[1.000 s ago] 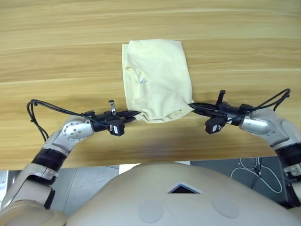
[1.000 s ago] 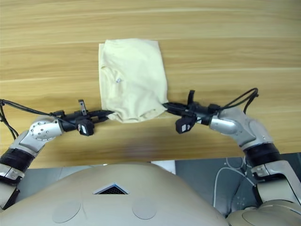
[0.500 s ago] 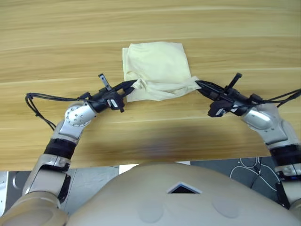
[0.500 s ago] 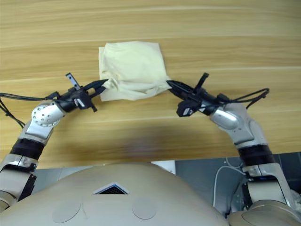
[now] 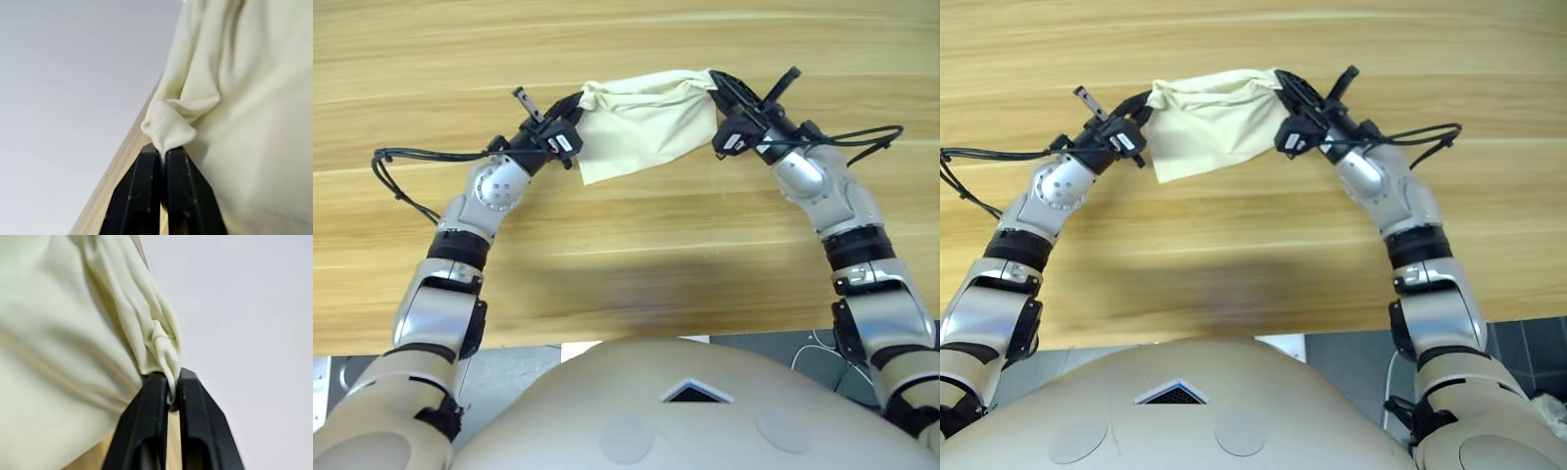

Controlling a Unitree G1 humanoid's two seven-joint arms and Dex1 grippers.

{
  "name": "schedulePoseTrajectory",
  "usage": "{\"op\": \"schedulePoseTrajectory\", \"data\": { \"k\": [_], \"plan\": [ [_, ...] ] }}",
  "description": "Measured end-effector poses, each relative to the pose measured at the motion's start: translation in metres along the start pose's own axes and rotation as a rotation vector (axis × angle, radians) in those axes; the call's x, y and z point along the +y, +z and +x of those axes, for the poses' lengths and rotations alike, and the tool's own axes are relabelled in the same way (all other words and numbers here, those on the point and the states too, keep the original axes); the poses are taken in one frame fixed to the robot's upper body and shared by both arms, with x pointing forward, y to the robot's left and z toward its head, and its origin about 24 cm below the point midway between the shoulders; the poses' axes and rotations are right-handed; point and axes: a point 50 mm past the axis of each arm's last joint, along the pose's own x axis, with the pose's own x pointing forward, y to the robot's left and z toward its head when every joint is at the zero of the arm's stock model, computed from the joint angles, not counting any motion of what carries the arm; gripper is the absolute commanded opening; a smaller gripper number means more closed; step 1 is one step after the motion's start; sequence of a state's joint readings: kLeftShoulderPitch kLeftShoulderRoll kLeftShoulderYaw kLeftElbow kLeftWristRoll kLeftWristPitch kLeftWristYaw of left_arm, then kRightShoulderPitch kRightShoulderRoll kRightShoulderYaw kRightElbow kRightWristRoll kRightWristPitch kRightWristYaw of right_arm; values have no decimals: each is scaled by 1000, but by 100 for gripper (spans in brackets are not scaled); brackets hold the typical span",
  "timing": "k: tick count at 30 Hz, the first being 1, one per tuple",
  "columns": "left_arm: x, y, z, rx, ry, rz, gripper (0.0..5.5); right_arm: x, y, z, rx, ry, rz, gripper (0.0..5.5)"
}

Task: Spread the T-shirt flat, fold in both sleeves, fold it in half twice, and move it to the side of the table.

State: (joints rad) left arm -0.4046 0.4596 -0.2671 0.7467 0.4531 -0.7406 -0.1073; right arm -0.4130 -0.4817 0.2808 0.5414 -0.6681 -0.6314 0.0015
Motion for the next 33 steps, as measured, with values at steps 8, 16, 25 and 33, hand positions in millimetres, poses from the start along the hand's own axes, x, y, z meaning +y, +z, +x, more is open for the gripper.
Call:
{"op": "schedulePoseTrajectory", "data": {
  "k": [8, 16, 25, 33],
  "plan": [
    [-6, -10, 11, 47, 12, 1, 0, 8, -12, 22, 88, 11, -22, 12],
    [-5, -12, 11, 58, 103, -40, 128, 16, -15, 45, 152, 7, -5, 152],
    [-14, -33, 4, 252, 186, -115, 267, 5, -13, 54, 169, -142, 89, 212],
    [7, -64, -16, 506, 403, -187, 404, 29, -18, 16, 136, 24, 277, 212]
  ]
}}
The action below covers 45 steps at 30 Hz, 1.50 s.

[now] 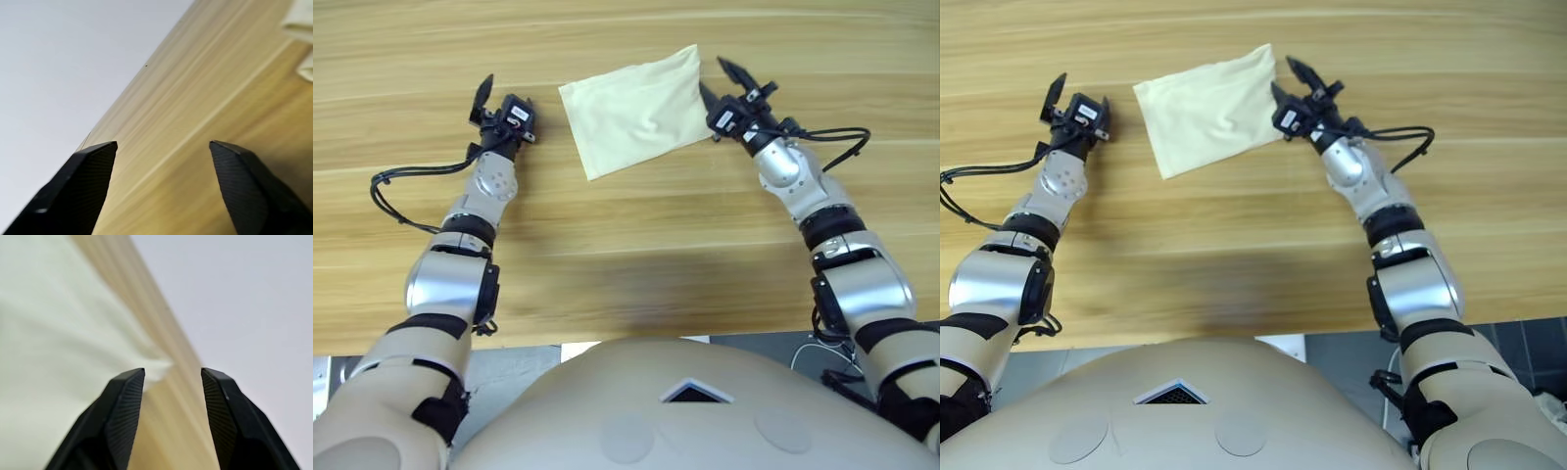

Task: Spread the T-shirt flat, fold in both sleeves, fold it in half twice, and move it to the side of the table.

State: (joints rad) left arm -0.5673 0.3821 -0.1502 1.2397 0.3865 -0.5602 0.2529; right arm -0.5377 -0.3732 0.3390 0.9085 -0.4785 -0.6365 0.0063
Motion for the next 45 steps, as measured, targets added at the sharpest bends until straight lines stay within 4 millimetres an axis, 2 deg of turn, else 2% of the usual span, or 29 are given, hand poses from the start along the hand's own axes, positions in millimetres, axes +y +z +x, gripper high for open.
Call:
{"op": "schedulePoseTrajectory", "data": {
  "k": [3, 5, 8, 12, 16, 20, 23, 27, 30, 31, 35, 38, 41, 45],
  "plan": [
    [6, -4, -1, 22, 63, -46, 452, 12, -4, 2, 45, 84, 93, 212],
    [7, -9, -5, 44, 97, -81, 488, 18, 5, 13, 23, 144, 184, 212],
    [7, -7, -5, 29, 127, -128, 538, 21, 22, 35, 4, 218, 363, 212],
    [-5, 5, -3, -15, 116, -194, 538, 32, 47, 58, -32, 348, 558, 212],
    [-13, 12, -2, -41, 96, -217, 538, 45, 49, 62, 31, 427, 642, 212],
    [-26, 28, 0, -106, 69, -248, 538, 43, 47, 72, 189, 364, 691, 212],
    [-32, 34, 1, -125, 56, -261, 538, 40, 39, 73, 285, 270, 738, 212],
    [-32, 35, 1, -133, 60, -269, 538, 20, 16, 68, 493, -8, 938, 212],
    [-28, 36, 1, -146, 78, -281, 538, -2, -11, 52, 607, -202, 1051, 212],
    [-25, 35, 1, -147, 95, -286, 538, -13, -25, 42, 657, -315, 1107, 212],
    [-4, 28, -1, -166, 182, -297, 538, -58, -85, -26, 836, -800, 1263, 212],
    [-2, 20, -9, -165, 200, -296, 538, -79, -114, -78, 908, -1163, 1374, 212],
    [10, 11, -15, -173, 237, -291, 538, -87, -129, -116, 964, -1403, 1389, 212],
    [22, 14, -13, -202, 253, -333, 538, -86, -131, -126, 964, -1564, 1424, 212]
  ]
}}
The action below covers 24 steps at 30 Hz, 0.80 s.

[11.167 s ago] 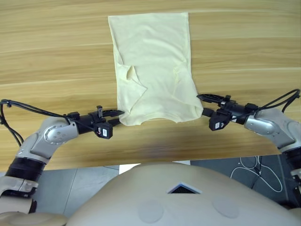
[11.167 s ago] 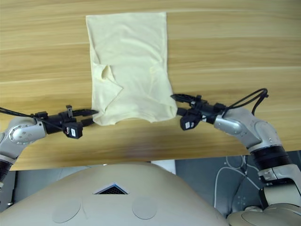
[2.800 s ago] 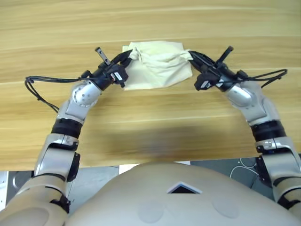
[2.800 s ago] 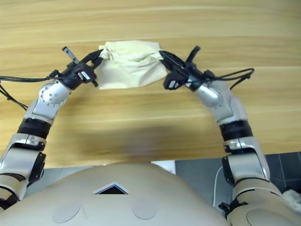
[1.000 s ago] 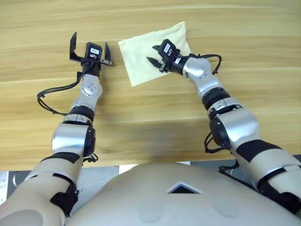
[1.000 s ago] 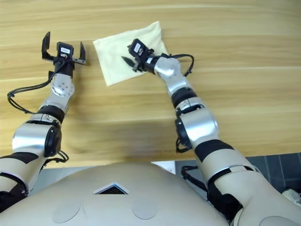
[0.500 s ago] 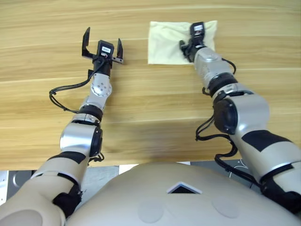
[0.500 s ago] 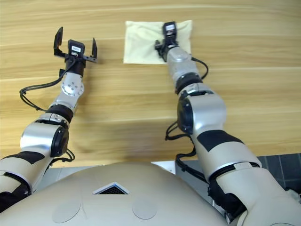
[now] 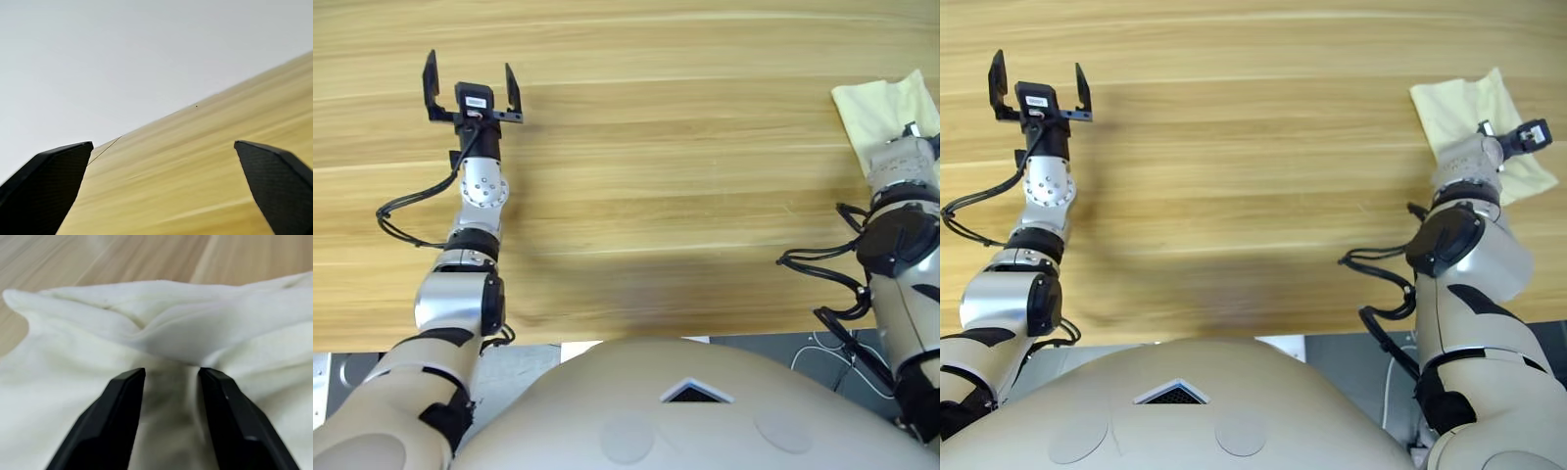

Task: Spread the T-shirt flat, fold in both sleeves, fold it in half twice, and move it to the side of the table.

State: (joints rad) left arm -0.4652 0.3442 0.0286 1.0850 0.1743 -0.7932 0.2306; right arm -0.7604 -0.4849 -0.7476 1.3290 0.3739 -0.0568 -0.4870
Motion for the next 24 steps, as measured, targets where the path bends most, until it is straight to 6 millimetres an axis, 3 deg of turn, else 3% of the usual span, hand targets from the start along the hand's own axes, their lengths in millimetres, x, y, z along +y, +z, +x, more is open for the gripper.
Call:
{"op": "schedulePoseTrajectory", "data": {
  "k": [4, 6, 7, 10, 11, 12, 14, 16, 18, 21, 24],
  "plan": [
    [4, 6, 4, -30, -1, -66, 538, -11, 6, 2, -78, -78, 63, 212],
    [-6, 12, 10, -35, -24, -123, 538, 13, 1, -10, -208, 54, -58, 212],
    [-14, 17, 16, -39, -46, -163, 538, 41, -1, -26, -291, 185, -131, 212],
    [-37, 46, 40, -101, -85, -303, 509, 145, -14, -116, -553, 670, -313, 212],
    [-42, 51, 43, -114, -94, -338, 490, 166, -34, -150, -607, 819, -382, 212],
    [-47, 52, 42, -108, -107, -370, 471, 173, -54, -172, -635, 919, -444, 212],
    [-69, 47, 33, -62, -145, -431, 433, 167, -113, -205, -610, 1109, -587, 212],
    [-84, 27, 10, 31, -188, -387, 398, 134, -163, -203, -510, 1220, -727, 212],
    [-102, 9, -19, 124, -244, -368, 366, 95, -197, -193, -415, 1268, -800, 212],
    [-112, 11, -28, 111, -261, -386, 318, 84, -197, -197, -534, 1336, -810, 212],
    [-113, 14, -31, 97, -228, -399, 318, 78, -191, -194, -629, 1332, -818, 212]
  ]
}}
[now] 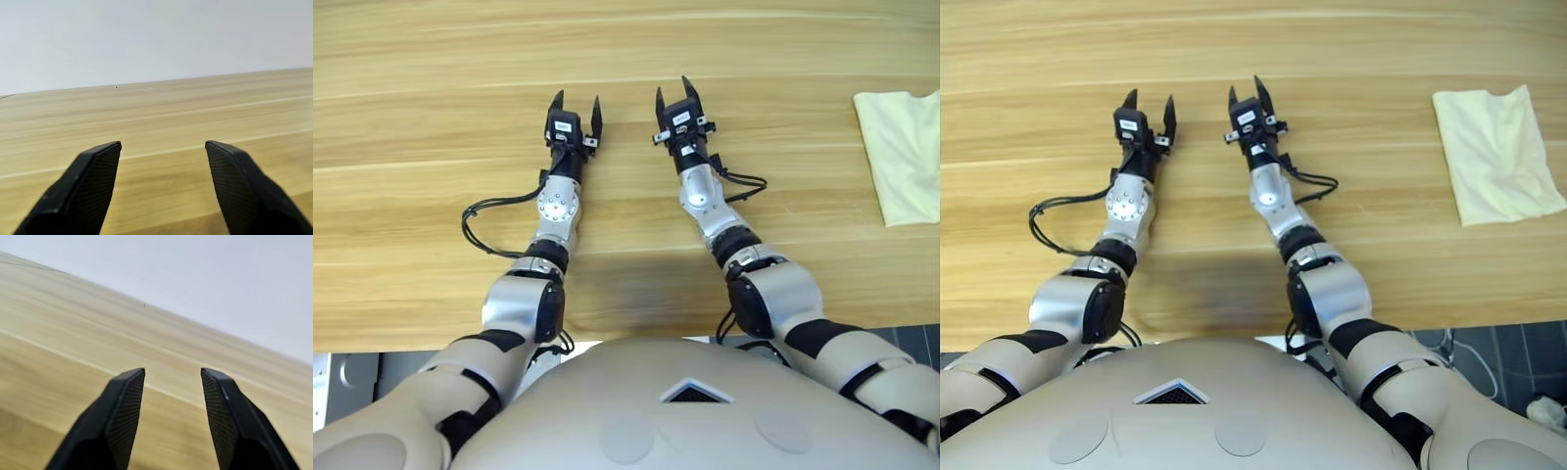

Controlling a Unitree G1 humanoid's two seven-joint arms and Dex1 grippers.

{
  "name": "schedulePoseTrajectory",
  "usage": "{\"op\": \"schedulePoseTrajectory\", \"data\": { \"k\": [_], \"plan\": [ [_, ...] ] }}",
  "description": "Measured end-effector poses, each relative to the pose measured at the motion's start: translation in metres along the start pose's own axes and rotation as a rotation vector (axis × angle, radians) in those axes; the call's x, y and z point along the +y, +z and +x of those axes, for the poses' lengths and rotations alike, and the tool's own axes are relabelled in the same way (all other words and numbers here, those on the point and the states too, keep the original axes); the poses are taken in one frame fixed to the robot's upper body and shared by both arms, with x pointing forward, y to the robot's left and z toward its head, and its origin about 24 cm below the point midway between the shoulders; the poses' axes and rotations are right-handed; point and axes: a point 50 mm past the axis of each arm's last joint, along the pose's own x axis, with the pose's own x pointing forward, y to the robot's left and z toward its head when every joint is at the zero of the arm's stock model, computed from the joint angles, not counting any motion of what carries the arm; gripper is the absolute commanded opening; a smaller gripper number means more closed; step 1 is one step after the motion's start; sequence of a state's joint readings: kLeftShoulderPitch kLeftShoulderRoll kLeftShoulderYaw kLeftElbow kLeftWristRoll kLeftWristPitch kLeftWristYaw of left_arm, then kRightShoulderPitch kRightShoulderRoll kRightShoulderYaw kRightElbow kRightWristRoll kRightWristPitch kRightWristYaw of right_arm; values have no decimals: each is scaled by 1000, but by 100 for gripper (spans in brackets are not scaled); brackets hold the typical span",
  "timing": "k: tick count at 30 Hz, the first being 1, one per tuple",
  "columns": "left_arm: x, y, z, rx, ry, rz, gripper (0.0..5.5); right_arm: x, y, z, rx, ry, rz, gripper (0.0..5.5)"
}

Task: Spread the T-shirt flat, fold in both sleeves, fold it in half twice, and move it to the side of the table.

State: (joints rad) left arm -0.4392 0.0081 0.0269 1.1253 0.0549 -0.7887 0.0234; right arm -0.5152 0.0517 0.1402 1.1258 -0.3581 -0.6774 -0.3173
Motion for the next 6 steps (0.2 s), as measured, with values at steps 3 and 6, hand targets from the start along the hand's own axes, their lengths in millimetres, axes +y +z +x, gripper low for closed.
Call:
{"op": "schedulePoseTrajectory", "data": {
  "k": [3, 6],
  "plan": [
    [-2, 2, -1, -15, 10, 9, 313, -8, -8, -8, 11, -20, -25, 227],
    [-2, 2, -2, -20, 16, 8, 313, -8, -8, -8, 15, -20, -14, 280]
  ]
}}
